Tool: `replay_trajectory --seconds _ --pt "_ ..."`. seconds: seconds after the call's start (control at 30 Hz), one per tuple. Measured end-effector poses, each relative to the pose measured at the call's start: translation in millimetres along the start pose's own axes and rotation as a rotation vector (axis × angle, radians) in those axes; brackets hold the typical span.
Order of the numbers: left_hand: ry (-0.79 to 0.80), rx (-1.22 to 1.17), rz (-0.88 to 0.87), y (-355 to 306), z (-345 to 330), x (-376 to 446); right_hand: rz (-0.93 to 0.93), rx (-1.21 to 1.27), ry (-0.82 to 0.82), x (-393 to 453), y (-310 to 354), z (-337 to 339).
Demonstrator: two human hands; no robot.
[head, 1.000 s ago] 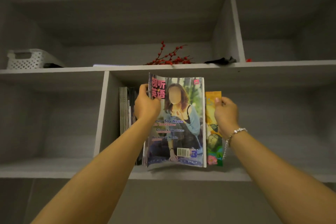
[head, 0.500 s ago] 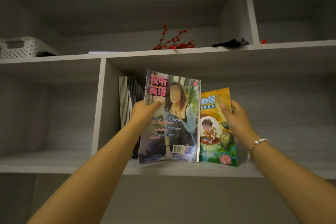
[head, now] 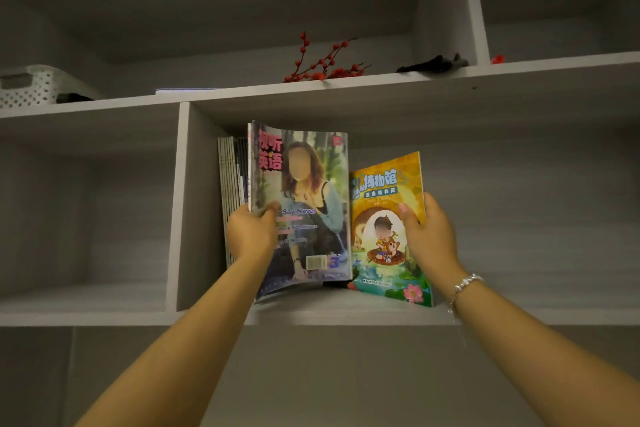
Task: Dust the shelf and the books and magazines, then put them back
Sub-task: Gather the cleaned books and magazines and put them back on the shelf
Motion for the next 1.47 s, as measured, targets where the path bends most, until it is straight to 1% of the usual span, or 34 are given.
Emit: replay_trajectory --seconds 0.1,0.23,0.3,0.4,0.47,0.63,0.77,0.87,0.93,1.03,1.1,1.17,1.23,1.37,1.47 --pt "-0.039 0.064 -0.045 -6 2 2 0.012 -0.025 -0.003 1 -1 -5" --pt "-0.048 0.165 -0.016 5 -4 1 0.055 -0.075 -0.002 -2 3 -12" --pt "-0.061 0.184 -0.021 11 -8 0 0.075 -0.099 0.014 -4 5 -16" --pt "-0.053 0.31 -0.073 8 -15 -1 0.078 -0.144 0.064 -9 2 -27" --pt "-0.076 0.285 -0.067 7 -16 -1 0.074 -0.15 0.091 -12 0 -34" --pt "-0.192 0.197 -0.017 15 -10 6 0.096 -0.15 0.11 -17 4 -53" --pt "-0.277 0.198 -0.065 15 -13 3 0.102 -0.141 0.136 -21 6 -68" --pt "-0.29 0.268 -0.139 14 -13 3 0.088 -0.131 0.136 -20 3 -67" --pt "-0.235 0.428 -0.229 10 -11 8 0.079 -0.124 0.127 -17 1 -65" --pt "-0.056 0.677 -0.404 9 -13 17 0.054 -0.12 0.107 -12 -2 -62" --pt "0.08 0.788 -0.501 11 -20 19 0.042 -0.11 0.1 -10 -3 -61" --pt "0.166 0.866 -0.584 12 -30 18 0.033 -0.104 0.1 -9 -3 -61" --pt "0.2 0.916 -0.612 14 -34 19 0.036 -0.112 0.097 -9 -3 -61" --pt "0.225 1.068 -0.583 18 -39 23 0.052 -0.118 0.108 -10 -1 -64" --pt "0.287 1.034 -0.577 16 -41 21 0.06 -0.127 0.097 -11 1 -62"
Point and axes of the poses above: each hand's wrist, its own x-axis towards the middle knuckle, its own z-axis out of the back of the hand, y = z × x, the point moved 9 cm from there along x, towards the middle knuckle, and after that the axes turned 14 degrees about -z, right-handed, at the moved point
